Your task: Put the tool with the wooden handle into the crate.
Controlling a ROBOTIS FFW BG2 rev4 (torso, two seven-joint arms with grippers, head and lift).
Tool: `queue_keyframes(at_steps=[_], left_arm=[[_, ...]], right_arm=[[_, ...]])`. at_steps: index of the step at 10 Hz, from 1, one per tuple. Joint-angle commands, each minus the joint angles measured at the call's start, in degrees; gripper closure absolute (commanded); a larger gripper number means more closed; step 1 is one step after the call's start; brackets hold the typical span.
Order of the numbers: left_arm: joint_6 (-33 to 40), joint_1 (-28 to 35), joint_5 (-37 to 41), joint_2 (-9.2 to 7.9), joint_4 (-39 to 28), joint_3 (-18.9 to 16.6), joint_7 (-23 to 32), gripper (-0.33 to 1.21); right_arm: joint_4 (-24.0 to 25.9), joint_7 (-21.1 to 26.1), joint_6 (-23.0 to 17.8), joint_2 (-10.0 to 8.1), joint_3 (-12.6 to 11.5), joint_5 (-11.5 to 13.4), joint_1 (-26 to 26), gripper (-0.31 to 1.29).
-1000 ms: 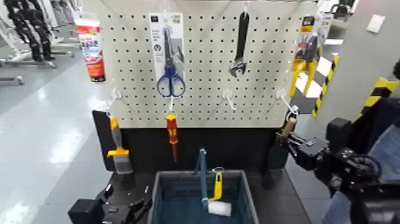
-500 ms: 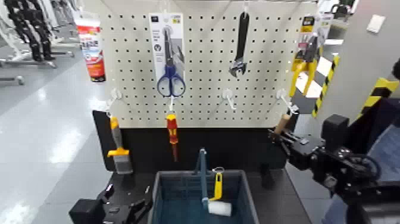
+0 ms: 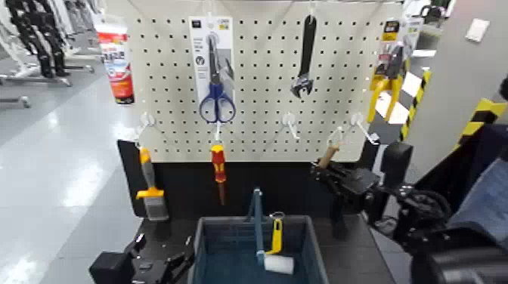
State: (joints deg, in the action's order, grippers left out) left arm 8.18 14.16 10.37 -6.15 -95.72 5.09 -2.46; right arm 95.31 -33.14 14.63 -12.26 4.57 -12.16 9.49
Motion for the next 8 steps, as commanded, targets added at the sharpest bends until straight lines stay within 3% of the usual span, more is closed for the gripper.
queue_keyframes(at_steps=[1, 3, 5, 8], left_arm=[[0.2, -0.1, 0.1, 0.0, 0.1, 0.1, 0.0, 0.11], [0.3, -0.1, 0.1, 0.0, 0.3, 0.1, -0.2, 0.11], [0.6, -0.3, 0.2, -0.09, 0.4, 0.1, -0.3, 0.11], [0.9, -0.4, 0.2, -0.09, 0.6, 0.1, -0.4, 0.11]], right_arm=[[-6.1, 0.4, -4.8, 2.33, 1.7, -4.4, 0.7, 1.24], [-10.1, 0.4, -6.9, 3.47, 3.9, -7.4, 1.8, 1.24], [-15.4, 0.1, -8.8, 4.0, 7.6, -11.6, 2.9, 1.24], [-20.5, 0.4, -8.6, 4.53, 11.1, -15.0, 3.2, 1.24]])
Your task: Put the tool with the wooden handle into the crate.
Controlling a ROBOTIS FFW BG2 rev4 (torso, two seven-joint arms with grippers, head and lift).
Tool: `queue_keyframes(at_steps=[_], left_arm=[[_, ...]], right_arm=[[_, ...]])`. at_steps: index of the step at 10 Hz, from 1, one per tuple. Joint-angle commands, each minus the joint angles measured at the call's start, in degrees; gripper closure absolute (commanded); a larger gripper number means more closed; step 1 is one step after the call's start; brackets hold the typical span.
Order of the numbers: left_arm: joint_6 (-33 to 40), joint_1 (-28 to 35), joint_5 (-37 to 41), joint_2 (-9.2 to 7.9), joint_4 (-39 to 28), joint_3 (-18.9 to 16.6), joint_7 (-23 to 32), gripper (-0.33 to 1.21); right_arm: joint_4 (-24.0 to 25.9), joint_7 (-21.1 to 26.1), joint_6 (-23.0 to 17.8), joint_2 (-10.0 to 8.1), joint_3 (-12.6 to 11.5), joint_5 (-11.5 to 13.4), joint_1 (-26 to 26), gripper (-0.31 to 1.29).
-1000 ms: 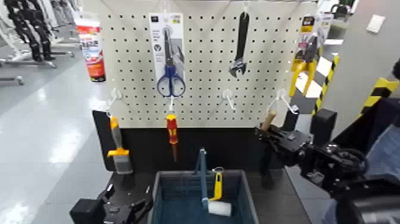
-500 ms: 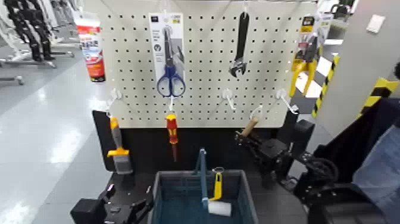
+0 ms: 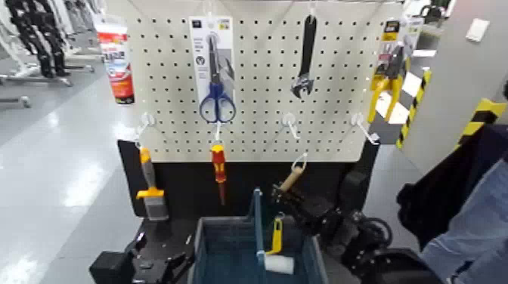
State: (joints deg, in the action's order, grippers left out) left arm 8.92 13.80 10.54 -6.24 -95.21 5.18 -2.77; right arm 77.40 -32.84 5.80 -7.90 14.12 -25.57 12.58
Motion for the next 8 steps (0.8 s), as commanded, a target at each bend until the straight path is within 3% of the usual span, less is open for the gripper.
queue_keyframes(at_steps=[1, 8], left_arm=[[0.2, 0.1, 0.2, 0.0, 0.1, 0.0, 0.0, 0.11], [0.5, 0.5, 0.3, 0.0, 0.1, -0.2, 0.0, 0.11]], right_arm=[[-2.8, 0.2, 0.5, 0.17, 1.6, -1.5, -0.1, 1.24], [0.6, 1.1, 10.0, -0.45, 1.7, 2.0, -1.5, 1.2]])
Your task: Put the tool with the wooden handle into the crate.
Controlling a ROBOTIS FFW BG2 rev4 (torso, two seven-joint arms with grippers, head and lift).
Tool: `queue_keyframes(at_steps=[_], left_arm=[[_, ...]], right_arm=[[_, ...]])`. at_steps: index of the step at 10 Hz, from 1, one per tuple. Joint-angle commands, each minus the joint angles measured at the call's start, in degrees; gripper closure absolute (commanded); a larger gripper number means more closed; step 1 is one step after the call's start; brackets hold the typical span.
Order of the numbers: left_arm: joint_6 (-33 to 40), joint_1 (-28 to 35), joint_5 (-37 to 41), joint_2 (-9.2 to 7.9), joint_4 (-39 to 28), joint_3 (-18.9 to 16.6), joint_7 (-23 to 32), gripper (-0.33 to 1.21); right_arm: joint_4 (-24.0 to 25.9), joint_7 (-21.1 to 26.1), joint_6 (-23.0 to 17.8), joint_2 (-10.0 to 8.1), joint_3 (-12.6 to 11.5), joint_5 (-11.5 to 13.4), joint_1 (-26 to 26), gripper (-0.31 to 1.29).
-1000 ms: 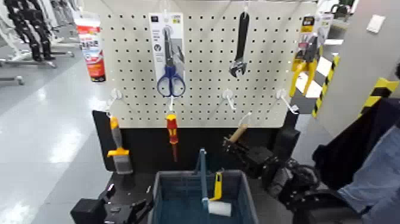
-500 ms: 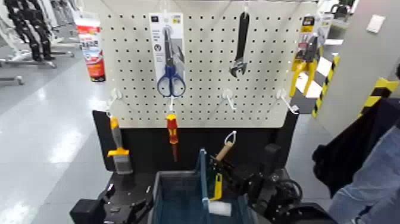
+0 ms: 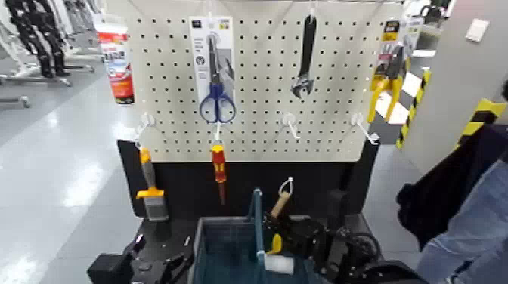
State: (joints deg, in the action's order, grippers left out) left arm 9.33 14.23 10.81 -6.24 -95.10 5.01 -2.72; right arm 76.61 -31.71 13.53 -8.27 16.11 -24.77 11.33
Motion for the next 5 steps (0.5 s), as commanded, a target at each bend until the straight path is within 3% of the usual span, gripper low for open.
queue_keyframes(at_steps=[1, 4, 5], left_arm=[[0.1, 0.1, 0.1, 0.09, 0.0, 0.0, 0.0, 0.11], [0.1, 0.2, 0.1, 0.09, -0.1, 0.0, 0.0, 0.11], [0.1, 0.2, 0.1, 0.09, -0.1, 0.0, 0.0, 0.11]], right_arm=[[3.1, 0.0, 4.4, -0.34, -0.6, 2.6, -0.6, 1.2], [5.1, -0.4, 6.1, -0.34, -1.3, 3.3, -1.4, 1.12], [5.8, -1.1, 6.9, -0.34, -1.9, 3.6, -1.7, 0.85]])
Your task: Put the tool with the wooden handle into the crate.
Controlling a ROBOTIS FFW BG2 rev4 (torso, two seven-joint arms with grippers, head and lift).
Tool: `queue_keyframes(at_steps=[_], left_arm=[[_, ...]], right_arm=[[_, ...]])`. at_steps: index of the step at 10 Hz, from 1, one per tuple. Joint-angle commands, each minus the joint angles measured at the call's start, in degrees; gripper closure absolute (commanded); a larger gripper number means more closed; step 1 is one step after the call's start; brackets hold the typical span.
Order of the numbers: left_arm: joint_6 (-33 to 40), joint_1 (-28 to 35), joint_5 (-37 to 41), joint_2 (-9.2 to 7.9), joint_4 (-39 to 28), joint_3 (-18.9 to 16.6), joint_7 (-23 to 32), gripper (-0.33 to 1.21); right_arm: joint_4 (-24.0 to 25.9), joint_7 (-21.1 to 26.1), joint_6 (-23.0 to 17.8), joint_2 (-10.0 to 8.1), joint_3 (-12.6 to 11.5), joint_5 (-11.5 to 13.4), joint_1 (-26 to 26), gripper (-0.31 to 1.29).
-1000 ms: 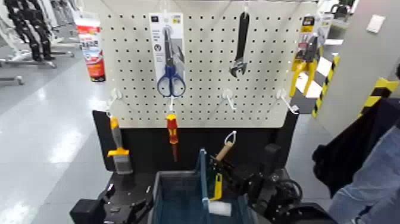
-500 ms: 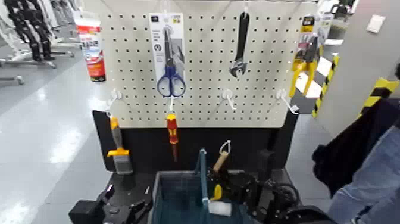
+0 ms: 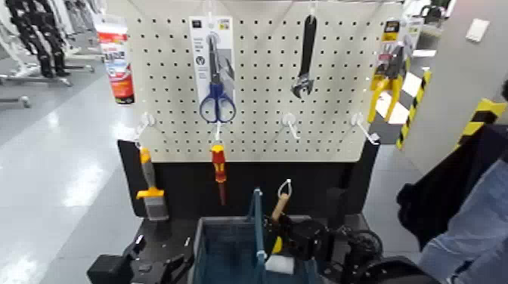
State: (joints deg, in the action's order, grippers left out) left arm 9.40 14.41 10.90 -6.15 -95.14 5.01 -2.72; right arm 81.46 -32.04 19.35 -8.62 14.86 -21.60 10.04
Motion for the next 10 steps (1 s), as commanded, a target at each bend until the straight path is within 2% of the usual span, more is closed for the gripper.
queue_keyframes(at_steps=[1, 2, 3, 5, 7, 9, 10], left_arm=[[0.0, 0.0, 0.0, 0.0, 0.0, 0.1, 0.0, 0.11], [0.0, 0.0, 0.0, 0.0, 0.0, 0.1, 0.0, 0.11], [0.0, 0.0, 0.0, 0.0, -0.1, 0.1, 0.0, 0.11], [0.0, 0.0, 0.1, 0.0, -0.1, 0.1, 0.0, 0.11], [0.0, 0.0, 0.1, 0.0, -0.1, 0.1, 0.0, 0.11], [-0.1, -0.1, 0.1, 0.0, -0.1, 0.2, 0.0, 0.11], [-0.2, -0.2, 0.1, 0.09, -0.1, 0.2, 0.0, 0.11]], right_arm=[[1.0, -2.1, 1.5, 0.01, -1.3, 0.9, -0.3, 0.47], [1.5, -2.3, 1.7, 0.09, -1.8, 1.2, -0.4, 0.17], [2.3, -2.6, 1.8, 0.27, -2.5, 1.7, -0.5, 0.07], [6.0, -2.2, 2.9, 0.27, -4.2, 3.8, -1.5, 0.08], [11.2, -0.6, 5.5, 0.27, -5.8, 7.1, -2.9, 0.08], [15.0, 0.9, 6.1, 0.27, -7.4, 7.9, -5.0, 0.08], [18.6, 2.8, 5.9, 0.71, -8.6, 9.4, -7.1, 0.08]])
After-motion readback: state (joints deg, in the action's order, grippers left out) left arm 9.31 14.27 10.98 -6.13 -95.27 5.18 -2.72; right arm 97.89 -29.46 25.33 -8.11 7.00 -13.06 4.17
